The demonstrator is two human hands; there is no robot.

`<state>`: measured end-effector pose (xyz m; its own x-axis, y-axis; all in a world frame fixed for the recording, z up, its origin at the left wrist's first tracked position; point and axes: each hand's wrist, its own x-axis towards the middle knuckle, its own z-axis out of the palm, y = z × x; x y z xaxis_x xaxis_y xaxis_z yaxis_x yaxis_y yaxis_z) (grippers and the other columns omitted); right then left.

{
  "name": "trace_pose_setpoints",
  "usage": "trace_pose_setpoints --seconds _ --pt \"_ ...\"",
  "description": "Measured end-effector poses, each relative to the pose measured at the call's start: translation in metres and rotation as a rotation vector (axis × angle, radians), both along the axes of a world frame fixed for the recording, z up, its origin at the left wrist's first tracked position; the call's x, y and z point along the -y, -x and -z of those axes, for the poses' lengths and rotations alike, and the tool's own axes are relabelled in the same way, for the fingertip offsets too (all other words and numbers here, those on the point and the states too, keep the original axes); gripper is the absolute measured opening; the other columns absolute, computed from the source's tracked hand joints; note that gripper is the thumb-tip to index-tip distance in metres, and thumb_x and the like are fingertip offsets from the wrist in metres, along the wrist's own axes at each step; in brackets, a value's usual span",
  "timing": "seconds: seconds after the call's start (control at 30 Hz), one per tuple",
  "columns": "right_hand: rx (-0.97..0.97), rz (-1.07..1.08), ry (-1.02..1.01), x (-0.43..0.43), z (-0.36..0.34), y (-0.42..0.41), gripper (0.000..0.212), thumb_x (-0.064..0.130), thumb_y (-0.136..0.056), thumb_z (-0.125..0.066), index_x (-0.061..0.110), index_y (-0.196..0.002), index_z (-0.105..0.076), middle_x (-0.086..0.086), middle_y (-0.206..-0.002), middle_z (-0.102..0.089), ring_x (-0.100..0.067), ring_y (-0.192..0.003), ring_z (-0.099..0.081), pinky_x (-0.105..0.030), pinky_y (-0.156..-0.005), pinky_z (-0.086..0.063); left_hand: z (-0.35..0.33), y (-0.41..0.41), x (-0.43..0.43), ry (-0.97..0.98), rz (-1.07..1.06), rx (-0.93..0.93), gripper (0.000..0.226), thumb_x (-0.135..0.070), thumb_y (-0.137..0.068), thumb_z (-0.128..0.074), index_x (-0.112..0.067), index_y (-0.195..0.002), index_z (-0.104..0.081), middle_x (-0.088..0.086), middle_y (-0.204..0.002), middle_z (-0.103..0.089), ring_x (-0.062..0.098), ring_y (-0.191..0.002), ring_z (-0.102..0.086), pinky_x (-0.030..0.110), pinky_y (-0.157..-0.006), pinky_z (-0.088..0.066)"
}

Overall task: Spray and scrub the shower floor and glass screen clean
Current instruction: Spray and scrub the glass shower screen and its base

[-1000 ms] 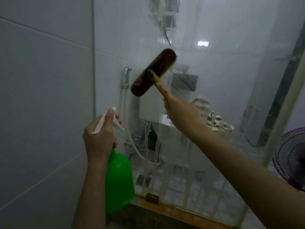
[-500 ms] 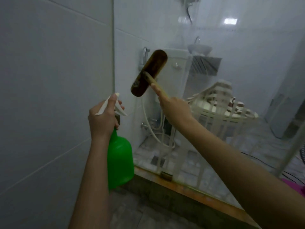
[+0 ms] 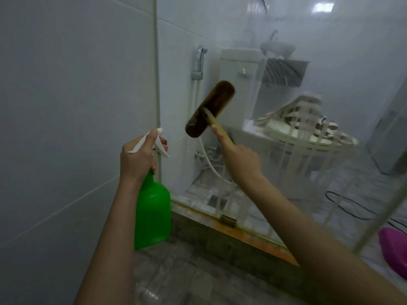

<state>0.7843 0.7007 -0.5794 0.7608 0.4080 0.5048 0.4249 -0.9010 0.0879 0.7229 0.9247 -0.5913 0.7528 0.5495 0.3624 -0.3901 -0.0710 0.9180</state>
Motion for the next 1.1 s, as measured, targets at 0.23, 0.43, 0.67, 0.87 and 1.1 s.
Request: trace_pose_setpoints --seconds 0.23,0.43,0.67,0.87,1.1 --pt "-0.15 0.09 -0.067 0.094 0.089 0.061 0.098 0.007 -0.093 -0.059 0.042 -0.151 0.012 0.004 -0.068 -0.046 -0.007 -0.041 -0.044 -0.025 -0.037 -0.048 0.015 -0.006 -0.008 0.025 0.043 -0.027 0.028 -0.034 -0.101 -0.06 -0.019 -0.084 -0.077 -0.002 -0.072 -0.077 0.012 -0.029 -0.04 0.019 -0.033 -0.034" --pt "-0.049 0.038 0.031 0.02 0.038 0.014 0.083 0.005 -0.098 -0.045 0.037 -0.153 0.01 -0.002 -0.068 -0.047 -0.012 -0.043 -0.039 -0.03 -0.045 -0.04 0.016 -0.007 -0.001 -0.014 0.075 -0.042 0.03 -0.036 -0.101 -0.06 -0.018 -0.083 -0.076 0.004 -0.081 -0.077 0.011 -0.032 -0.046 0.021 -0.034 -0.037" --pt "-0.119 0.186 -0.338 0.097 0.114 0.08 0.078 0.014 -0.1 -0.05 0.04 -0.153 0.002 0.012 -0.053 -0.032 -0.002 -0.034 -0.032 -0.013 -0.032 -0.024 0.006 -0.007 0.017 0.038 0.157 -0.005 0.028 -0.036 -0.101 -0.06 -0.018 -0.085 -0.076 0.002 -0.08 -0.078 0.022 -0.046 -0.052 0.022 -0.034 -0.037" --pt "0.122 0.079 -0.461 0.093 0.032 0.04 0.056 0.025 -0.105 -0.034 0.032 -0.155 -0.009 0.004 -0.05 -0.037 -0.011 -0.037 -0.04 -0.02 -0.035 -0.031 0.011 -0.015 0.047 -0.027 0.249 -0.039 0.031 -0.037 -0.101 -0.059 -0.019 -0.083 -0.075 0.002 -0.079 -0.078 0.025 -0.04 -0.044 0.021 -0.036 -0.037" --pt "0.032 0.204 -0.529 0.133 0.11 0.082 0.067 0.02 -0.104 -0.043 0.045 -0.152 -0.003 0.006 -0.047 -0.037 -0.008 -0.033 -0.037 -0.018 -0.031 -0.03 0.01 -0.022 0.088 -0.069 0.333 -0.016 0.034 -0.037 -0.101 -0.059 -0.015 -0.081 -0.076 0.013 -0.086 -0.078 0.015 -0.031 -0.042 0.022 -0.036 -0.036"
